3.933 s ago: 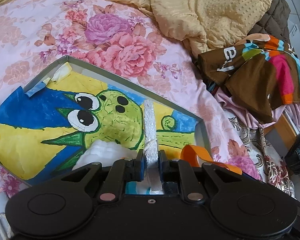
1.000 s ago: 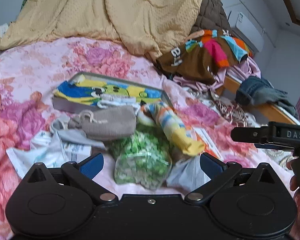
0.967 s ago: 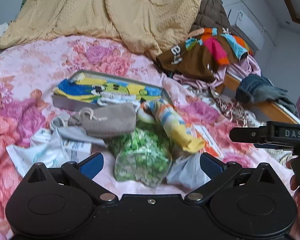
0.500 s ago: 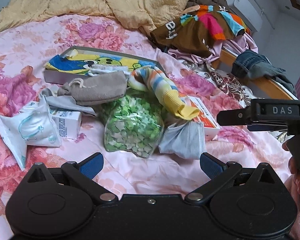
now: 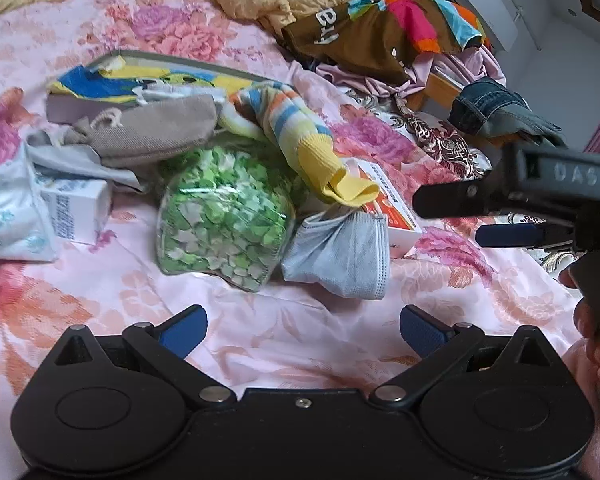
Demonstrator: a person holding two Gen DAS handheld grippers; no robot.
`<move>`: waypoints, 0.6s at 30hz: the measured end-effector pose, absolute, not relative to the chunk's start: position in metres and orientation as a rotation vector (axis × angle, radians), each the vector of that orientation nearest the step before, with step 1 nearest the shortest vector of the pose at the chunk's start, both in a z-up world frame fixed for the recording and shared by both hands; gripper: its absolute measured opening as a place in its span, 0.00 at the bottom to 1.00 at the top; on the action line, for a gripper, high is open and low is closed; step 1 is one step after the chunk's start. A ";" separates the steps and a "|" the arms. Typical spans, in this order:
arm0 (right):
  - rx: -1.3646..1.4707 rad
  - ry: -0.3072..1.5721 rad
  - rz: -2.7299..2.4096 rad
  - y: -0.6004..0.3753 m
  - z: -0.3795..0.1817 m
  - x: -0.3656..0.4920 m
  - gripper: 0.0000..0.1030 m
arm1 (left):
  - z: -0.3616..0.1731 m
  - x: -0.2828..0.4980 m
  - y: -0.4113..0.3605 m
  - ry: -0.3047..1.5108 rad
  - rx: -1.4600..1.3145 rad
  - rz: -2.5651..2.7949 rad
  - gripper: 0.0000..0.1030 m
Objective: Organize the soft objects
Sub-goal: 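Move both open tools back over the pile of items, then grasp the grey face mask with the left tool while the right tool grasps the striped yellow sock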
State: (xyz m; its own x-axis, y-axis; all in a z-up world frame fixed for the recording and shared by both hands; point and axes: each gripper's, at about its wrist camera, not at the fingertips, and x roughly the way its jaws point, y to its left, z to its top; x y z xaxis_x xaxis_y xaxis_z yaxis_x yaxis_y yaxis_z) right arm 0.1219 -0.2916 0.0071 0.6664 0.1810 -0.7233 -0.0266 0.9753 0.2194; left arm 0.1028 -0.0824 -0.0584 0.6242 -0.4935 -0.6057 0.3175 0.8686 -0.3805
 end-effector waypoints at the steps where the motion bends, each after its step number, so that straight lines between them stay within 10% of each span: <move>1: 0.206 0.836 0.120 -0.293 0.007 0.123 1.00 | -0.060 0.104 -0.084 0.770 -0.251 -0.474 0.99; 18: 0.145 0.751 0.275 -0.285 0.012 0.185 1.00 | -0.094 0.144 -0.104 0.809 -0.529 -0.534 0.99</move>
State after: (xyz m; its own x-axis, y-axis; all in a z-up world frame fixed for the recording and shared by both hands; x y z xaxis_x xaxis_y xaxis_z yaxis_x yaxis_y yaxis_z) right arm 0.1845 -0.2855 0.0117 0.6975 0.2975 -0.6519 -0.1944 0.9542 0.2274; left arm 0.1438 -0.1042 -0.0937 0.5761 -0.6249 -0.5269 0.2385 0.7450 -0.6229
